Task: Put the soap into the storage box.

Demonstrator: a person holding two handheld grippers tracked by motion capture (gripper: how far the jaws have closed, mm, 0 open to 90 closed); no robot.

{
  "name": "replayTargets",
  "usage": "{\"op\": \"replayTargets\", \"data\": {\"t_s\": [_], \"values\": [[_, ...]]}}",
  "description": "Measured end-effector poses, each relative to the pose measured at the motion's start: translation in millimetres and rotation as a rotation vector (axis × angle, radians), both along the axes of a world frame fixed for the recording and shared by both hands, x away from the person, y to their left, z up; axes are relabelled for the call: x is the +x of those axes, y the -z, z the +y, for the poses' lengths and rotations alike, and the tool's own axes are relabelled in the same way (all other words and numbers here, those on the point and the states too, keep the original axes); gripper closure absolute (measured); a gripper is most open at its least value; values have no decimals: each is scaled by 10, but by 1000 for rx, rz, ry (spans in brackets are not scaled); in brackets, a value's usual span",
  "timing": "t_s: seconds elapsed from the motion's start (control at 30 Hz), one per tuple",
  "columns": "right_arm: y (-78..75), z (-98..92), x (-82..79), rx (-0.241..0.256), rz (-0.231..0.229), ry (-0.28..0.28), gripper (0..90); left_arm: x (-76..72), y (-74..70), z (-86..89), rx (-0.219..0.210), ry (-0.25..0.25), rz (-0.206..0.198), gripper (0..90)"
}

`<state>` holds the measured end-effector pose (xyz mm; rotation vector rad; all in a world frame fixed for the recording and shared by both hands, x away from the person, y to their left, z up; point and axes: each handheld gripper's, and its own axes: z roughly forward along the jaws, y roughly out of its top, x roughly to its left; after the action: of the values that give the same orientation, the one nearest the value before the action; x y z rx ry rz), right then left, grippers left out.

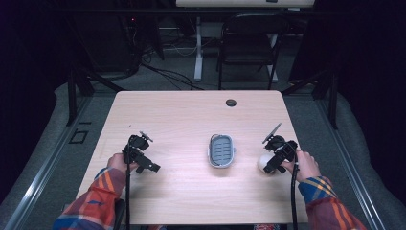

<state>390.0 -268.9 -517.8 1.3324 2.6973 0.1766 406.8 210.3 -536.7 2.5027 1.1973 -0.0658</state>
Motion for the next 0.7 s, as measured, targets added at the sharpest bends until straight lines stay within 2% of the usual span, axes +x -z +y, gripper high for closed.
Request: {"op": "replayTargets", "data": {"t_s": [0.03,0.1,0.3,0.33,0.37,0.4,0.43,0.47,0.5,0.53,0.63,0.67,0.7], "values": [[14,5,6,5,-3,-3,0,1,0,1,-1,1,1,0],[18,29,54,-15,33,-19,0,4,2,-1,1,1,1,0],[64,97,116,-33,33,-38,0,1,-1,-2,-3,0,2,0],[88,127,121,-2,22,-11,0,4,0,2,-2,1,3,1],[88,127,121,-2,22,-11,0,4,0,2,-2,1,3,0],[184,161,97,69,-42,44,0,5,2,3,-2,1,4,0],[184,161,97,69,-42,44,0,7,4,3,-5,1,4,0],[89,146,170,-37,45,-48,0,7,6,1,-7,-2,5,0],[112,162,166,-13,43,-26,0,8,8,-2,-10,-2,6,0],[101,164,191,-41,53,-49,0,8,11,-7,-10,-2,6,0],[128,194,217,-38,62,-41,0,9,7,-8,-8,3,4,0],[186,215,205,5,34,0,0,8,9,-6,-11,0,7,0],[186,215,205,5,34,0,0,8,9,-6,-11,0,7,0]]}}
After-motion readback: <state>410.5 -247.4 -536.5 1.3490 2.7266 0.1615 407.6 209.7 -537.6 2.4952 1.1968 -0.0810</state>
